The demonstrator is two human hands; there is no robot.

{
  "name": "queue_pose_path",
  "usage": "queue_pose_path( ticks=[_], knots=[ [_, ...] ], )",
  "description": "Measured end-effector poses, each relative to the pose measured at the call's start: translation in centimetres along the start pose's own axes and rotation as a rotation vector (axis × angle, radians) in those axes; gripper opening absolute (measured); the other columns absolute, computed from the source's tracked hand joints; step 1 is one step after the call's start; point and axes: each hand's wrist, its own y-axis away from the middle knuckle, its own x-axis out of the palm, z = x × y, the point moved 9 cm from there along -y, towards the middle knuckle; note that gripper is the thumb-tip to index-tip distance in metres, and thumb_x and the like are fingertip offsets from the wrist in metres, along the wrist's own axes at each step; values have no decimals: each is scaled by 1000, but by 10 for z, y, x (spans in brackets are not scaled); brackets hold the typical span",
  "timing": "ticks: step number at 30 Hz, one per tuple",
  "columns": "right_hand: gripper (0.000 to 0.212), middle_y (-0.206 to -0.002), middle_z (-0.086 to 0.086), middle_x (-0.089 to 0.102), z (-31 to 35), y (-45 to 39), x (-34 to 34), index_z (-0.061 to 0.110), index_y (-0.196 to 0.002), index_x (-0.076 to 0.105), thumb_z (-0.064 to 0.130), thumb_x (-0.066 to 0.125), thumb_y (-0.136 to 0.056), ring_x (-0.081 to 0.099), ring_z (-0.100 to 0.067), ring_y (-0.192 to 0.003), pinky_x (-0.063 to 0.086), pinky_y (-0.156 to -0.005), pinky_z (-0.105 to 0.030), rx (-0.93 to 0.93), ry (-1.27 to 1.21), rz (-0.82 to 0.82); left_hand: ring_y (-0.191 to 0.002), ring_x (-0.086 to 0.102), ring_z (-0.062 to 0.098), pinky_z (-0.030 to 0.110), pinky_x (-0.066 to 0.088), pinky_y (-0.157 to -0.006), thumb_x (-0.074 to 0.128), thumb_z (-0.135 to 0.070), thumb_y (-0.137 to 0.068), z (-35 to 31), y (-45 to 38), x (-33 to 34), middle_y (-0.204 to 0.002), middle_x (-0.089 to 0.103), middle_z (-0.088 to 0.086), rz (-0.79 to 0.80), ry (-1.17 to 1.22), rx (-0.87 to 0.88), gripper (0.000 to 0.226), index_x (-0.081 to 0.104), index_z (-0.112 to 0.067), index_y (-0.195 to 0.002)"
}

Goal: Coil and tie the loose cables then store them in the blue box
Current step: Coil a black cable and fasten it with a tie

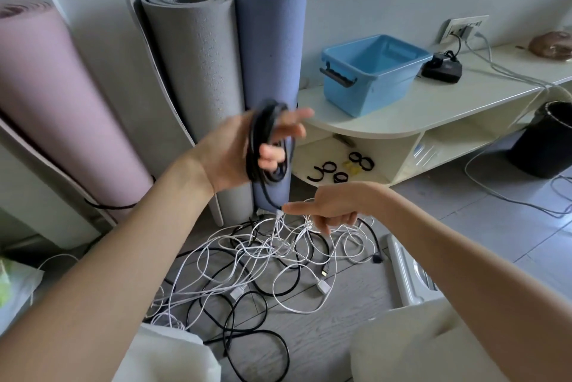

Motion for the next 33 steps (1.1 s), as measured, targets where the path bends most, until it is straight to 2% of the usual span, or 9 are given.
queue_pose_path(
  ticks=[4,7,11,15,18,22,26,30,33],
  knots=[
    [19,-71,-6,50,-9,-6,-24,8,-89,60,20,47,-96,48,-18,-76,44,-67,-27,18,108,-190,-41,46,5,11,37,-40,36,-37,-92,57,15,28,-88,67,-1,289,-475,-340,42,58,-18,-122],
    [50,-39,5,34,-13,13,-58,15,-50,43,47,64,-82,32,-12,-40,27,-44,-25,-21,110,-481,-43,50,7,12,38,-41,31,-43,-94,82,18,-1,-92,67,0,142,-626,-567,51,50,-14,-131],
    [65,-37,8,13,-33,31,-82,18,-48,21,44,74,-73,14,-15,-38,14,-42,-23,-85,-276,-616,-59,65,16,16,44,-46,26,-48,-98,94,23,-42,-112,66,1,-63,-669,-709,54,48,-14,-133],
    [44,-39,8,25,-34,35,-93,17,-51,42,31,64,-86,19,-10,-38,18,-38,-17,-210,-639,-648,-67,71,28,23,51,-56,29,-46,-98,83,16,-69,-117,63,0,-357,-453,-572,46,56,-12,-115],
    [33,-40,10,25,-15,45,-95,9,-66,55,19,48,-96,18,-5,-35,12,-36,-16,-422,-909,-527,-71,71,34,31,55,-61,29,-44,-100,73,17,-93,-98,58,5,-558,-314,-444,43,56,-11,-102],
    [26,-49,6,30,26,49,-65,1,-94,63,9,39,-97,20,-5,-38,13,-39,-17,-594,-882,-168,-71,71,32,46,53,-77,28,-40,-102,47,15,-116,-131,55,15,-783,-8,-111,50,46,-5,-134],
    [26,-59,-1,52,51,40,-20,11,-108,64,13,41,-98,38,-9,-41,35,-41,-18,-618,-717,136,-46,62,24,42,56,-45,29,-28,-103,18,10,-108,-74,49,7,-757,324,202,41,49,-9,-72],
    [30,-57,3,50,47,24,5,12,-107,67,29,45,-98,34,-10,-42,28,-42,-17,-483,-453,188,-62,70,32,21,53,-49,27,-18,-100,-4,3,-81,-101,59,11,-584,334,292,32,54,-1,-100],
    [31,-49,6,43,37,17,0,11,-92,71,36,52,-93,26,-10,-41,20,-43,-18,-380,-414,113,-53,65,15,13,44,-42,33,-14,-93,-6,-2,-49,-100,67,14,-382,266,228,37,62,2,-109]
  ],
)
